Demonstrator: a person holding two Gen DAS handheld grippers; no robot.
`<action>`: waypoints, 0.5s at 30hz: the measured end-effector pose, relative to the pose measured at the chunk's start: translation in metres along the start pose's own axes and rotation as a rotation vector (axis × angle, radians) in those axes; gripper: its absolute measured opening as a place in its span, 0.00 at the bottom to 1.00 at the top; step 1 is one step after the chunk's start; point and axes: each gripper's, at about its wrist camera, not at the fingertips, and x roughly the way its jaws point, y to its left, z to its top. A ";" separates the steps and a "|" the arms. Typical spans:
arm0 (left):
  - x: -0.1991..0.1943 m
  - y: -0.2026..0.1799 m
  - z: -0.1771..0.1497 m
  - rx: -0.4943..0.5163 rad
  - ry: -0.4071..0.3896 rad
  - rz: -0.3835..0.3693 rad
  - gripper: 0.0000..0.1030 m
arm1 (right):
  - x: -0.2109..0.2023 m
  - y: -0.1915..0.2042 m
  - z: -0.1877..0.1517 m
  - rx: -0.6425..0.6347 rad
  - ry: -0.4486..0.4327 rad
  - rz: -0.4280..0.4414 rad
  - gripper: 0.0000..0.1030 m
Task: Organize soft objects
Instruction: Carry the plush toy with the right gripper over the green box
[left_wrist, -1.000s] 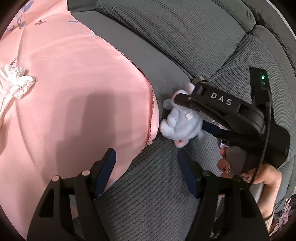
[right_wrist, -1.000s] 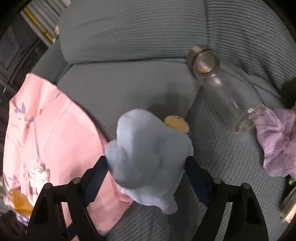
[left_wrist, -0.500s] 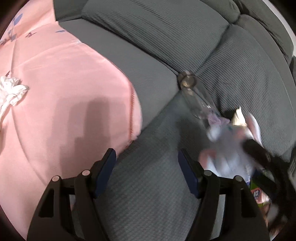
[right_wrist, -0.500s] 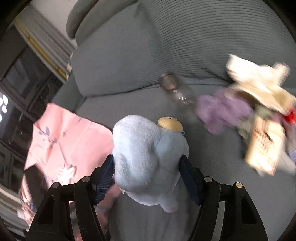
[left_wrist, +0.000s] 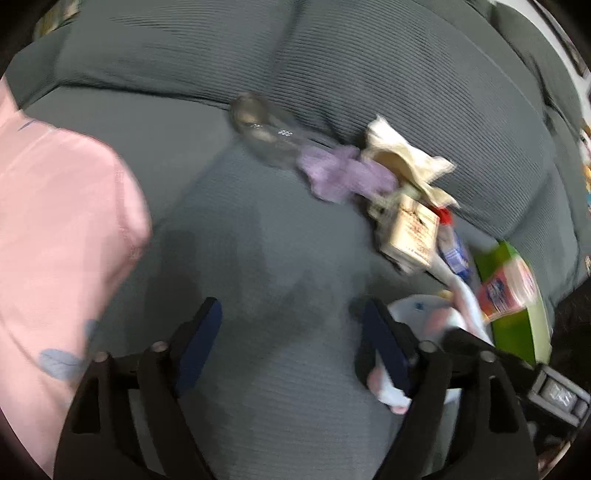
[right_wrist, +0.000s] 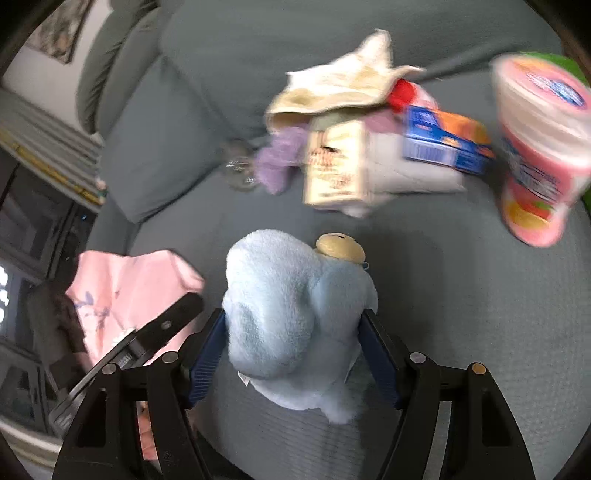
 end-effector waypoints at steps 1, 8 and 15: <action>0.002 -0.004 -0.004 0.017 0.013 -0.027 0.84 | 0.000 -0.005 0.001 0.009 0.007 -0.005 0.73; 0.021 -0.036 -0.023 0.100 0.133 -0.202 0.86 | -0.015 -0.017 0.008 0.010 -0.014 -0.012 0.73; 0.019 -0.068 -0.037 0.216 0.154 -0.341 0.85 | -0.021 -0.033 0.011 0.039 -0.010 0.014 0.73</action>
